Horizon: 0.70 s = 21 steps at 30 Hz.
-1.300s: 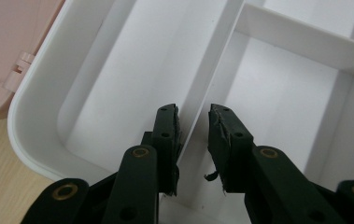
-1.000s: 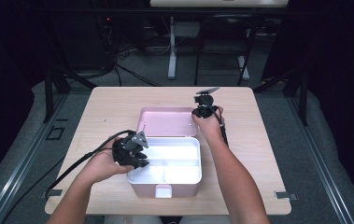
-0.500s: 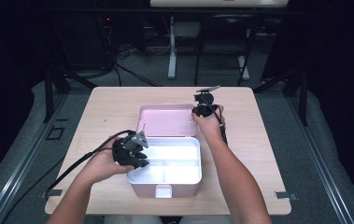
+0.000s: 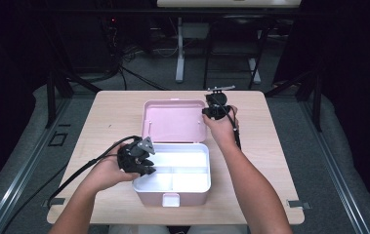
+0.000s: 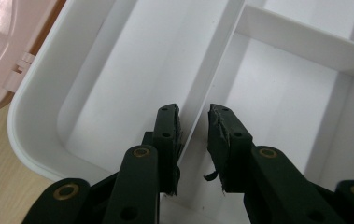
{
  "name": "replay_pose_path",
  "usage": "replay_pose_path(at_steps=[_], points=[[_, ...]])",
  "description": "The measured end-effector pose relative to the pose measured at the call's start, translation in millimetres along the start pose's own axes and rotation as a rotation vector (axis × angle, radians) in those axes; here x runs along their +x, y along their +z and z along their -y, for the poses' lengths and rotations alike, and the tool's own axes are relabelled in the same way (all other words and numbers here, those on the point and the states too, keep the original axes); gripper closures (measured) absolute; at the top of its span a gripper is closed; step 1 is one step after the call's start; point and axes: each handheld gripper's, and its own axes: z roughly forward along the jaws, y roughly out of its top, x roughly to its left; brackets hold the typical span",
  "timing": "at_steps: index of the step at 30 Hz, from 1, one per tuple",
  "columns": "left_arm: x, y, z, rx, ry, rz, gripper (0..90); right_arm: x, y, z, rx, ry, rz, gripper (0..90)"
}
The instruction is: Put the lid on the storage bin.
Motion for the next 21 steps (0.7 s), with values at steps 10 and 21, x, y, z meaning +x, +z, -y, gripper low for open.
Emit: replay_pose_path(at_steps=[10, 21], points=[[0.9, 0.3, 0.1, -0.007, -0.004, -0.002, 74.6, 1.9, -26.1, 0.3, -0.076, -0.04, -0.033, 85.6], [0.9, 0.3, 0.2, -0.007, -0.004, -0.003, 74.7, 5.3, -53.9, 7.5, -0.162, -0.069, -0.066, 86.5]])
